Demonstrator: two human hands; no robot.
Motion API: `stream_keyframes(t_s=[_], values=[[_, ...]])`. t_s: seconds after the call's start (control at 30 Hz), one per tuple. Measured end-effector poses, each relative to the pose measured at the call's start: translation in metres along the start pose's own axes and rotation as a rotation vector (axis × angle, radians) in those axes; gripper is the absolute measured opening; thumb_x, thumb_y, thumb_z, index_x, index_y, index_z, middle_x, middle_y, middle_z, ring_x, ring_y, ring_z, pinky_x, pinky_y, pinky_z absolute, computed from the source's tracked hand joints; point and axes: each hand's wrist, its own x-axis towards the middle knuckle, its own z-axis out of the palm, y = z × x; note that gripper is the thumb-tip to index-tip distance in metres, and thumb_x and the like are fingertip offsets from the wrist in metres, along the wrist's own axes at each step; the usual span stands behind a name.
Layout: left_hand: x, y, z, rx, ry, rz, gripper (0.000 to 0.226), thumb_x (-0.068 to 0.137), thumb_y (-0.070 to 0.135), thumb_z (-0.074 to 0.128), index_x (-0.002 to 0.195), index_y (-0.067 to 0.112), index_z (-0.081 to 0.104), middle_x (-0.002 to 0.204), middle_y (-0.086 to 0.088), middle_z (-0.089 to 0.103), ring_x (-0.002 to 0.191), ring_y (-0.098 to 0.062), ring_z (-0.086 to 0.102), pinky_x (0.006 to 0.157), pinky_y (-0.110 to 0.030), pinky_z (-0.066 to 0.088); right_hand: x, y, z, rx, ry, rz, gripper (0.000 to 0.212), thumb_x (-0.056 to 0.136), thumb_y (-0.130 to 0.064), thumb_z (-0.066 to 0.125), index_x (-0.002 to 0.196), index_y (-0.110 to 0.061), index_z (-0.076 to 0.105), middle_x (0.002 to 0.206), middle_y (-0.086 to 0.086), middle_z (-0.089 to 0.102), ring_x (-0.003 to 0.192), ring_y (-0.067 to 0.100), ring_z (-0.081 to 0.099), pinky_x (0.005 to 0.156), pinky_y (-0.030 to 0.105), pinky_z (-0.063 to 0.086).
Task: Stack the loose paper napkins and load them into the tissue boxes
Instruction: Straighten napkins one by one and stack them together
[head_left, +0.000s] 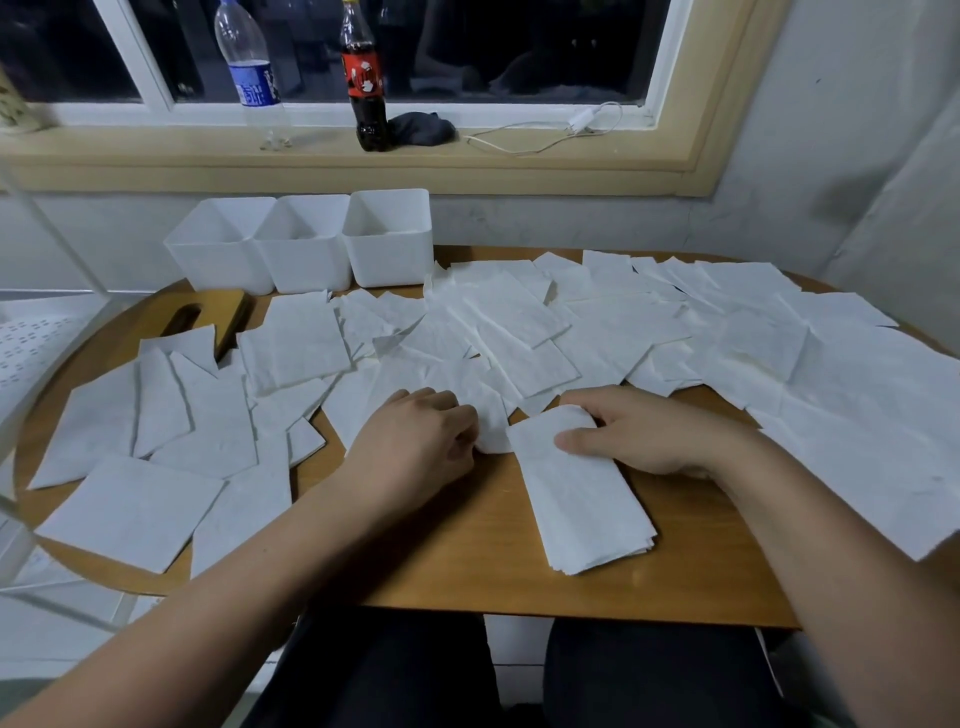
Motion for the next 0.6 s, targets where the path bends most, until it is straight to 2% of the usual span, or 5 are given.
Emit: stream_keyframes(t_s=[0.13, 0.3, 0.4, 0.47, 0.6], values=[[0.0, 0.001, -0.003, -0.034, -0.001, -0.021, 0.005, 0.093, 0.024, 0.068, 0.088, 0.026, 0.069, 0.08, 0.009, 0.062, 0.075, -0.016, 0.056, 0.072, -0.03, 0.045, 0.006, 0.005, 0.011, -0.041, 0.129, 0.006, 0.016, 0.102, -0.048, 0.064, 0.104, -0.033, 0.069, 0.106, -0.013, 0.074, 0.102, 0.01, 0.07, 0.095, 0.043, 0.059], [-0.002, 0.001, -0.013, -0.155, -0.007, -0.11, 0.001, 0.095, 0.027, 0.069, 0.095, 0.028, 0.07, 0.088, 0.012, 0.067, 0.085, -0.012, 0.061, 0.071, -0.032, 0.053, 0.008, 0.008, 0.028, -0.146, 0.284, -0.045, 0.018, 0.1, -0.037, 0.069, 0.097, -0.028, 0.054, 0.091, -0.006, 0.066, 0.082, 0.013, 0.066, 0.068, 0.03, 0.049], [-0.002, -0.001, -0.025, -0.245, 0.04, -0.15, 0.001, 0.095, 0.034, 0.068, 0.096, 0.033, 0.069, 0.092, 0.016, 0.068, 0.088, -0.005, 0.063, 0.073, -0.036, 0.058, 0.003, 0.009, 0.037, -0.224, 0.39, -0.1, 0.037, 0.098, -0.033, 0.073, 0.128, -0.033, 0.051, 0.124, -0.017, 0.054, 0.107, 0.004, 0.058, 0.09, 0.028, 0.053], [0.0, -0.001, -0.035, -0.32, 0.096, -0.176, 0.002, 0.095, 0.034, 0.069, 0.093, 0.033, 0.069, 0.09, 0.018, 0.07, 0.089, -0.002, 0.066, 0.075, -0.035, 0.059, -0.004, 0.011, 0.041, -0.277, 0.487, -0.17, 0.053, 0.098, -0.035, 0.073, 0.144, -0.036, 0.047, 0.138, -0.019, 0.042, 0.124, 0.0, 0.044, 0.104, 0.025, 0.04], [0.001, 0.004, -0.057, -0.43, 0.174, -0.243, 0.005, 0.096, 0.026, 0.07, 0.098, 0.031, 0.069, 0.094, 0.025, 0.07, 0.095, 0.007, 0.067, 0.077, -0.026, 0.058, -0.025, 0.023, 0.052, -0.358, 0.519, -0.286, 0.042, 0.099, -0.041, 0.071, 0.138, -0.038, 0.057, 0.141, -0.023, 0.039, 0.129, -0.008, 0.029, 0.11, 0.024, 0.027]])
